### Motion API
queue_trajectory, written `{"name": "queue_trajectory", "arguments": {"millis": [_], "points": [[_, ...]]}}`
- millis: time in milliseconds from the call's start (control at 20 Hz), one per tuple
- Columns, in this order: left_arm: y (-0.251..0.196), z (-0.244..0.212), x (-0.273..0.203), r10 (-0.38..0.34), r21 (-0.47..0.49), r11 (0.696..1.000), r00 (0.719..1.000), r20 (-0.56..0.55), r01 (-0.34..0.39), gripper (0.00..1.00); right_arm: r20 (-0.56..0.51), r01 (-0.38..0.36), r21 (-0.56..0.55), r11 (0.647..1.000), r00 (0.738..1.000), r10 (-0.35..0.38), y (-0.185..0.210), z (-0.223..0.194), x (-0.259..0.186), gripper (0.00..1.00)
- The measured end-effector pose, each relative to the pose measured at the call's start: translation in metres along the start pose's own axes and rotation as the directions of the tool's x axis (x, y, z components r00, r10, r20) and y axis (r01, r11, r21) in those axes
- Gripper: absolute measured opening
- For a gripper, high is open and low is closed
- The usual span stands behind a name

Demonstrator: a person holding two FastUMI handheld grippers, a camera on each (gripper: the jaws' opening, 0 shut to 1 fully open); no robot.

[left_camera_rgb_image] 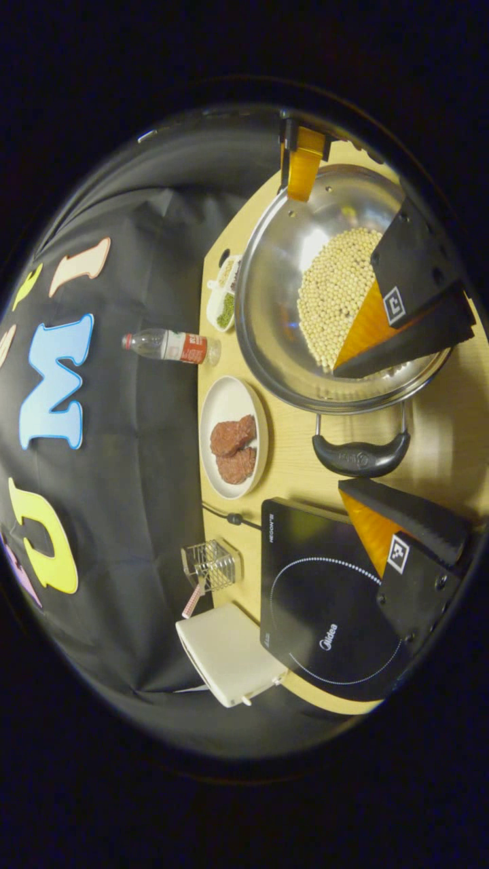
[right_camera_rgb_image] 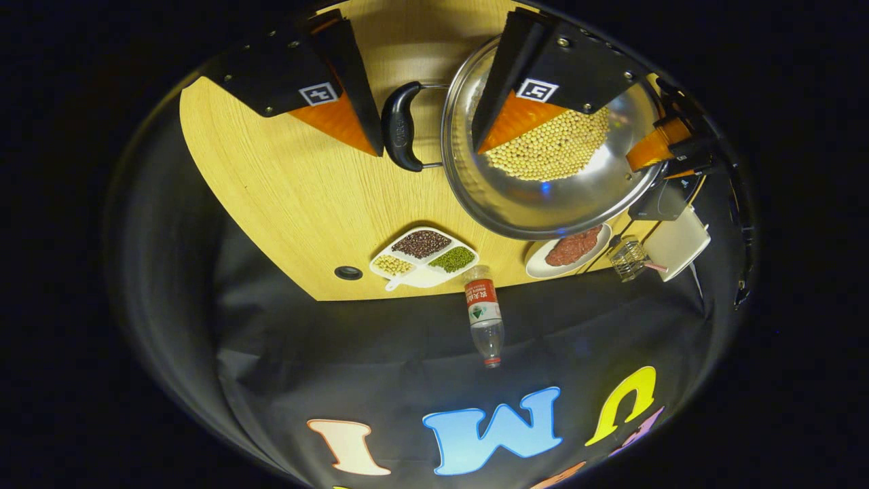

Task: First push the handle of the pot to place it horizontally, then grasp the pot with both hands and set it on the induction cooktop.

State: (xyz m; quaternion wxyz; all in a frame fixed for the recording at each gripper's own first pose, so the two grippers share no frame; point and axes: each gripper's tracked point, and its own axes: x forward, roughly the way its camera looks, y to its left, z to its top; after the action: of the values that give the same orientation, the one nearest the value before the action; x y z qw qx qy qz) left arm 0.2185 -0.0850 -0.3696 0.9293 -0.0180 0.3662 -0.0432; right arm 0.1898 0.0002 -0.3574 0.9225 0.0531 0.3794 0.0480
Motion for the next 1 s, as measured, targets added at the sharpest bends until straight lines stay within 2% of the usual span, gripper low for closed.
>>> {"name": "queue_trajectory", "arguments": {"millis": [50, 150, 200, 350, 450, 500, 550, 600, 650, 750, 800, 850, 1000], "points": [[0.0, -0.002, 0.001, 0.006, -0.005, 1.0, 1.0, -0.01, -0.006, 1.0, -0.015, -0.008, -0.001, 1.0, 1.0, 0.008, 0.001, -0.004, 0.001, 0.8], [0.0, -0.005, 0.002, 0.017, -0.011, 1.0, 1.0, -0.016, -0.017, 0.92, -0.025, 0.015, -0.007, 1.0, 1.0, -0.016, -0.007, -0.006, 0.002, 0.77], [0.001, -0.004, 0.002, 0.023, -0.014, 1.0, 1.0, -0.013, -0.023, 0.96, -0.027, 0.01, 0.004, 1.0, 1.0, -0.01, -0.007, -0.005, 0.005, 0.62], [0.004, -0.011, 0.006, 0.044, -0.016, 0.999, 0.998, -0.041, -0.045, 0.84, -0.052, -0.009, 0.026, 1.0, 0.999, 0.01, -0.005, -0.008, 0.007, 0.62], [0.003, -0.013, 0.009, 0.055, -0.013, 0.998, 0.997, -0.048, -0.056, 0.84, -0.073, -0.022, 0.044, 0.999, 0.997, 0.026, -0.004, -0.012, 0.009, 0.62], [0.002, -0.014, 0.01, 0.056, -0.01, 0.998, 0.997, -0.049, -0.057, 0.84, -0.076, -0.031, 0.044, 0.999, 0.997, 0.034, -0.003, -0.012, 0.01, 0.57], [0.002, -0.011, 0.005, 0.064, -0.009, 0.998, 0.997, -0.049, -0.065, 0.87, -0.071, -0.035, 0.038, 0.999, 0.997, 0.038, -0.004, -0.012, 0.009, 0.62], [0.002, -0.013, 0.01, 0.069, -0.017, 0.997, 0.997, -0.047, -0.07, 0.8, -0.072, -0.033, 0.033, 0.999, 0.997, 0.035, -0.004, -0.012, 0.009, 0.58], [0.002, -0.011, 0.011, 0.073, -0.03, 0.997, 0.996, -0.043, -0.074, 0.78, -0.081, -0.035, 0.023, 0.999, 0.996, 0.037, -0.004, -0.012, 0.009, 0.54], [0.002, -0.01, 0.011, 0.071, -0.057, 0.996, 0.996, -0.044, -0.074, 0.69, -0.088, -0.035, 0.025, 0.999, 0.995, 0.037, -0.002, -0.013, 0.01, 0.47], [0.002, -0.01, 0.008, 0.069, -0.077, 0.994, 0.997, -0.038, -0.072, 0.65, -0.088, -0.037, 0.015, 0.999, 0.995, 0.038, -0.003, -0.012, 0.008, 0.47], [0.001, -0.009, 0.007, 0.07, -0.081, 0.994, 0.997, -0.032, -0.072, 0.69, -0.086, -0.041, 0.006, 0.999, 0.995, 0.041, -0.003, -0.011, 0.008, 0.47], [0.002, -0.006, 0.003, 0.067, -0.084, 0.994, 0.998, -0.018, -0.068, 0.68, -0.095, -0.037, -0.004, 0.999, 0.995, 0.036, -0.003, -0.013, 0.003, 0.47]]}}
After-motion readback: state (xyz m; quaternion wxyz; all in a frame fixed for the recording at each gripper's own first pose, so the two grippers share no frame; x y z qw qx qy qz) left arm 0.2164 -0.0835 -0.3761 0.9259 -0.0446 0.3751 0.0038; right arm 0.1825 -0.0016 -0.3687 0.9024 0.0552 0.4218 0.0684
